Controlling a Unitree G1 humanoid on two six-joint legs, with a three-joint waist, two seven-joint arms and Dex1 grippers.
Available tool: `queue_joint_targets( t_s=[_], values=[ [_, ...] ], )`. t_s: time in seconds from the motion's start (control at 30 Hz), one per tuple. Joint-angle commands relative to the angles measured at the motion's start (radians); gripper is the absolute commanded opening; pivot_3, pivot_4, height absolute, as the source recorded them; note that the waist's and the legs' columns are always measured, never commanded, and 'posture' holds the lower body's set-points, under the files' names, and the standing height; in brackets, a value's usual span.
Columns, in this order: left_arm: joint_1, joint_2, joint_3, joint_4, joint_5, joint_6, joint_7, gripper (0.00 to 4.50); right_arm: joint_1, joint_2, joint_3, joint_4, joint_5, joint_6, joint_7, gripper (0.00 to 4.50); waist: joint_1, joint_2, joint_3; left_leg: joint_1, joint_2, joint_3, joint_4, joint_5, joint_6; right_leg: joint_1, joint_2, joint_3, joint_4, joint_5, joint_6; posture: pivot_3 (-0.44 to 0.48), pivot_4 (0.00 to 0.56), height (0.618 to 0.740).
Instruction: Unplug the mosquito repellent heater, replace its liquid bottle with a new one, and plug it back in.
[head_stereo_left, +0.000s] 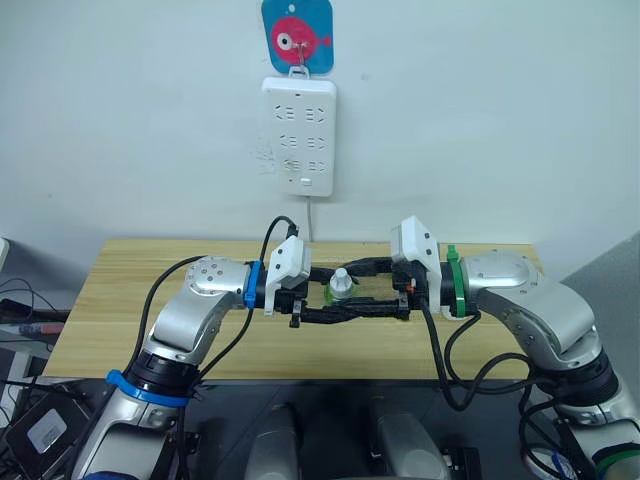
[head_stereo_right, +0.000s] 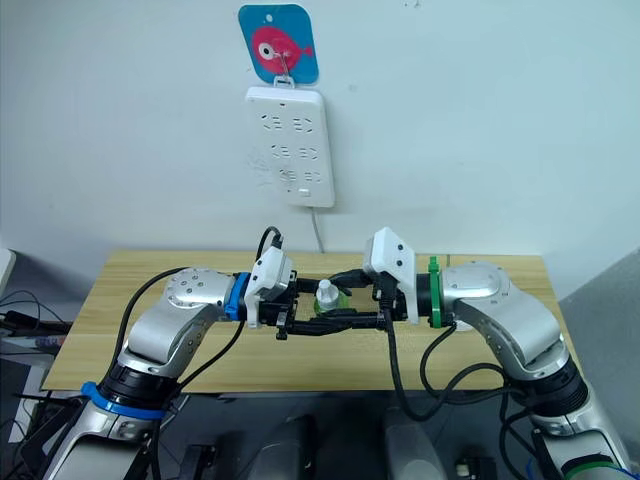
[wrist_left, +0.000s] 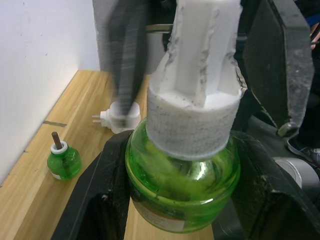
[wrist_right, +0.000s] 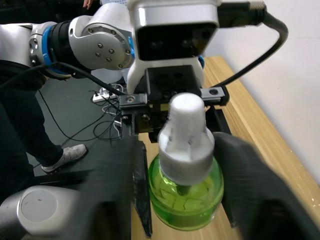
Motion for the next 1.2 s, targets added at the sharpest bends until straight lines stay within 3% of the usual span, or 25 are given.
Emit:
queue_joint_targets(
  t_s=[0.03, 0.07, 0.2, 0.37, 0.57, 0.73, 1.03, 1.2],
  values=[
    [0.011, 0.002, 0.015, -0.019, -0.006, -0.028, 0.010, 2.29, -0.019, -0.073, -0.083, 0.015, 0.006, -0.026, 0.042, 4.21, 0.001, 0.000, 0.000, 0.000, 0.000, 0.000, 0.000, 0.000, 0.000, 0.000, 0.000, 0.000, 0.000, 0.000, 0.000, -0.166, 0.177, 0.723],
    [0.013, 0.001, 0.017, -0.018, -0.006, -0.029, 0.014, 2.29, -0.016, -0.091, -0.090, 0.014, 0.013, -0.024, 0.050, 4.50, 0.002, 0.000, 0.000, 0.000, 0.000, 0.000, 0.000, 0.000, 0.000, 0.000, 0.000, 0.000, 0.000, 0.000, 0.000, -0.167, 0.177, 0.723],
    [-0.002, -0.023, 0.031, 0.018, -0.001, -0.035, 0.063, 2.29, 0.043, -0.183, -0.129, -0.100, 0.070, 0.024, 0.079, 4.50, 0.002, 0.000, 0.000, 0.000, 0.000, 0.000, 0.000, 0.000, 0.000, 0.000, 0.000, 0.000, 0.000, 0.000, 0.000, -0.178, 0.176, 0.723],
    [-0.027, -0.043, 0.020, 0.055, 0.021, -0.071, 0.085, 2.29, 0.073, -0.043, -0.079, -0.209, -0.003, 0.027, -0.166, 4.50, -0.007, 0.000, -0.001, 0.000, 0.001, 0.000, 0.000, 0.000, 0.000, 0.000, 0.002, 0.001, 0.000, 0.000, 0.000, -0.178, 0.176, 0.723],
    [-0.029, -0.052, 0.001, 0.055, 0.026, -0.085, 0.081, 2.29, 0.033, 0.109, 0.040, -0.154, -0.135, 0.006, -0.328, 4.50, -0.009, 0.001, -0.003, 0.000, 0.001, 0.000, 0.000, 0.000, 0.000, 0.000, 0.001, 0.002, 0.000, 0.000, 0.000, -0.203, 0.176, 0.723],
    [-0.033, -0.053, 0.001, 0.033, 0.022, -0.069, 0.079, 2.29, -0.010, 0.111, 0.002, -0.074, -0.140, -0.011, -0.300, 4.50, -0.008, 0.001, -0.003, 0.000, 0.000, 0.000, 0.000, 0.000, 0.000, 0.000, 0.000, 0.001, 0.000, 0.000, 0.000, -0.200, 0.174, 0.723],
    [-0.035, -0.043, 0.006, 0.021, 0.019, -0.053, 0.076, 2.29, 0.049, -0.123, -0.115, -0.085, -0.057, -0.007, -0.105, 4.50, -0.004, 0.002, -0.003, 0.000, 0.000, 0.000, 0.000, 0.000, 0.000, 0.000, 0.001, 0.001, -0.001, 0.000, 0.000, -0.203, 0.174, 0.723],
    [-0.039, -0.041, 0.003, 0.023, 0.021, -0.051, 0.072, 2.29, 0.052, -0.059, -0.105, -0.176, 0.042, 0.072, -0.149, 4.50, -0.019, 0.002, -0.003, 0.000, 0.001, 0.001, 0.000, 0.000, 0.000, 0.000, 0.002, 0.001, -0.001, 0.000, 0.000, -0.206, 0.174, 0.723]
  ],
)
